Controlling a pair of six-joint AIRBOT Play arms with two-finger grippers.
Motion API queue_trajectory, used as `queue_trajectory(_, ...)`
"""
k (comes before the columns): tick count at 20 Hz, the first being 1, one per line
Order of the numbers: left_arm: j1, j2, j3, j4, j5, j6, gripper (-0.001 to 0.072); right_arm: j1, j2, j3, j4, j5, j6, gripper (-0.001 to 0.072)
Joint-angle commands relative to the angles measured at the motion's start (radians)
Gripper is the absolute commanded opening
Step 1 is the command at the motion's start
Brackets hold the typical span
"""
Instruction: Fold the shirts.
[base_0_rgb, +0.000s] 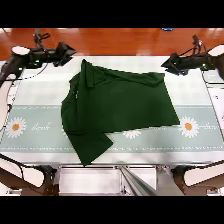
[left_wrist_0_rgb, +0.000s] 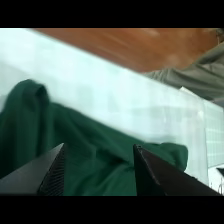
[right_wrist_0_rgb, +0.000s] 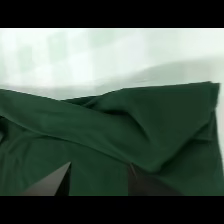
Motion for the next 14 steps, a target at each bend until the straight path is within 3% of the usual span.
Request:
queue_trajectory(1, 0.155, -0.001, 0.033, 0.122, -0.377, -0.112, 0.0507, -0.109, 0.041, 0.017, -0.019, 0.18, 0.005, 0.0406)
queue_trajectory(3, 0.245, 0.09, -0.037, 0.129, -0.498, -0.036, 0.0507, -0.182, 0.134, -0.012, -0.048, 0.277, -0.059, 0.0406)
queue_trajectory(5, 0.3, 0.267, -0.238, 0.174, -0.435, -0.031, 0.0507, -0.232, 0.267, -0.164, -0.083, 0.214, -0.058, 0.0406)
queue_trajectory(9, 0.4, 0.671, -0.83, 0.333, -0.234, -0.024, 0.0507, -0.296, 0.539, -0.649, -0.005, 0.029, -0.104, 0.0406)
queue_trajectory(11, 0.494, 0.777, -1.041, 0.321, -0.23, -0.024, 0.0507, -0.324, 0.649, -0.814, 0.129, 0.027, -0.2, 0.0406)
queue_trajectory(14, 0.565, 0.816, -1.218, 0.254, -0.239, -0.021, 0.0507, -0.314, 0.751, -0.922, 0.227, 0.027, -0.251, 0.0406)
